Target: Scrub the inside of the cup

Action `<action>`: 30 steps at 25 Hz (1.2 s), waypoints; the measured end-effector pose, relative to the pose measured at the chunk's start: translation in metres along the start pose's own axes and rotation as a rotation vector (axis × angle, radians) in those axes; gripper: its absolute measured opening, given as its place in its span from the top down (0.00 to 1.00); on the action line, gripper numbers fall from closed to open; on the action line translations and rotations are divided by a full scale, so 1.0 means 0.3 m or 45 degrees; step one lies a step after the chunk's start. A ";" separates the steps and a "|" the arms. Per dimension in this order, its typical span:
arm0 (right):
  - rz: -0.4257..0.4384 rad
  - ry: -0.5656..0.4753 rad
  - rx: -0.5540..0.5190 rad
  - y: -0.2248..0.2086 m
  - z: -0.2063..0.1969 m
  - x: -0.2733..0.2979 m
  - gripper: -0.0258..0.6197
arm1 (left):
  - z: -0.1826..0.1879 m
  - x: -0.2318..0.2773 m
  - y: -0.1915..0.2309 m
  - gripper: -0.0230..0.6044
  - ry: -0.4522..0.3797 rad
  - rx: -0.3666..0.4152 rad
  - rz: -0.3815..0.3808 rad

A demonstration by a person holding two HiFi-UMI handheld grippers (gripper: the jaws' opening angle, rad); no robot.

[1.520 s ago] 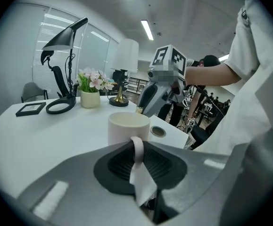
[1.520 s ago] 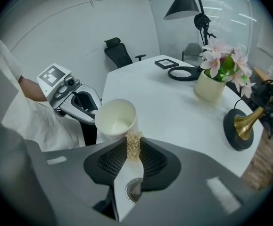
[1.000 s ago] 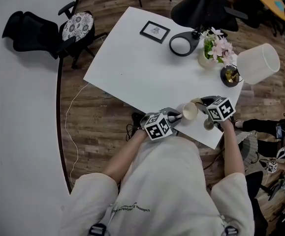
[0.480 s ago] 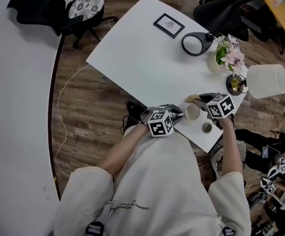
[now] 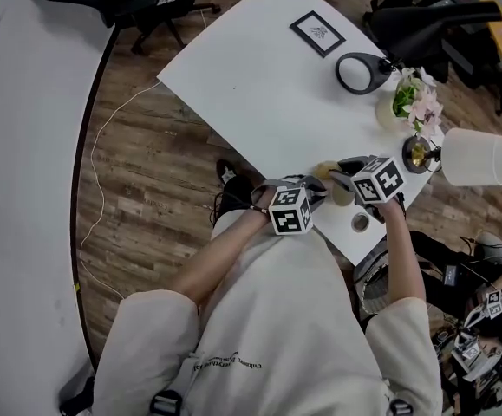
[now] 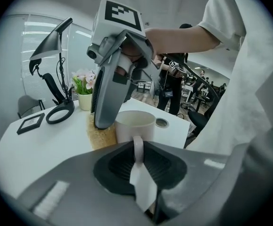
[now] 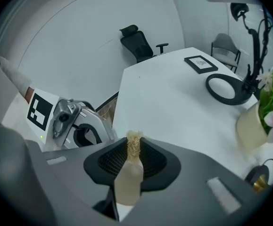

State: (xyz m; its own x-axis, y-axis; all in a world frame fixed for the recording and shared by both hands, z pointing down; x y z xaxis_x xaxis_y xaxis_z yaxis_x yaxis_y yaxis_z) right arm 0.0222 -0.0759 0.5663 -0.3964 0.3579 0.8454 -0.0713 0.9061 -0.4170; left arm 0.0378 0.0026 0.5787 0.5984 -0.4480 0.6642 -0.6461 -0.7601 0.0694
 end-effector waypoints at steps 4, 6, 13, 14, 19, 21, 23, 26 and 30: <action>-0.042 0.038 -0.076 0.035 0.000 0.015 0.79 | 0.005 0.007 0.006 0.89 0.005 -0.042 0.058; -0.048 0.037 -0.091 0.053 -0.005 0.018 0.79 | 0.005 0.011 0.006 0.89 0.008 -0.054 0.078; -0.129 -0.003 -0.132 0.109 -0.030 -0.011 0.79 | 0.015 0.024 -0.011 0.89 0.002 -0.091 0.136; -0.156 -0.017 -0.141 0.115 -0.032 -0.023 0.79 | 0.016 0.027 -0.014 0.89 -0.003 -0.102 0.143; -0.219 -0.158 -0.124 0.151 -0.047 -0.115 0.79 | 0.012 0.026 -0.012 0.89 -0.041 -0.201 0.180; -0.221 -0.227 -0.100 0.165 -0.066 -0.154 0.79 | 0.013 0.031 -0.009 0.89 -0.053 -0.235 0.191; -0.216 -0.284 -0.071 0.181 -0.099 -0.188 0.79 | 0.012 0.035 -0.011 0.89 -0.069 -0.278 0.203; -0.191 -0.358 -0.003 0.203 -0.163 -0.224 0.79 | 0.011 0.038 -0.010 0.89 -0.092 -0.342 0.221; -0.179 -0.436 0.076 0.215 -0.248 -0.262 0.79 | 0.017 0.034 0.004 0.89 -0.109 -0.405 0.249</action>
State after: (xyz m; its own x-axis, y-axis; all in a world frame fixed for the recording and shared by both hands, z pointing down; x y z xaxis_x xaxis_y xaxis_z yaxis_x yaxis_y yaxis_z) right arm 0.1169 -0.0288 0.4978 -0.6613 0.1252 0.7396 -0.1963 0.9227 -0.3318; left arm 0.0455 -0.0054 0.5818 0.4779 -0.6178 0.6245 -0.8587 -0.4782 0.1841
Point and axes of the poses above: the fingertips, and each gripper's own axes: x forward along the fingers, y to its left, z out of its top, the point moved 3 cm from there along -x, backward along the fingers, and after that the axes turned 2 degrees about z, right-handed, at the moved point
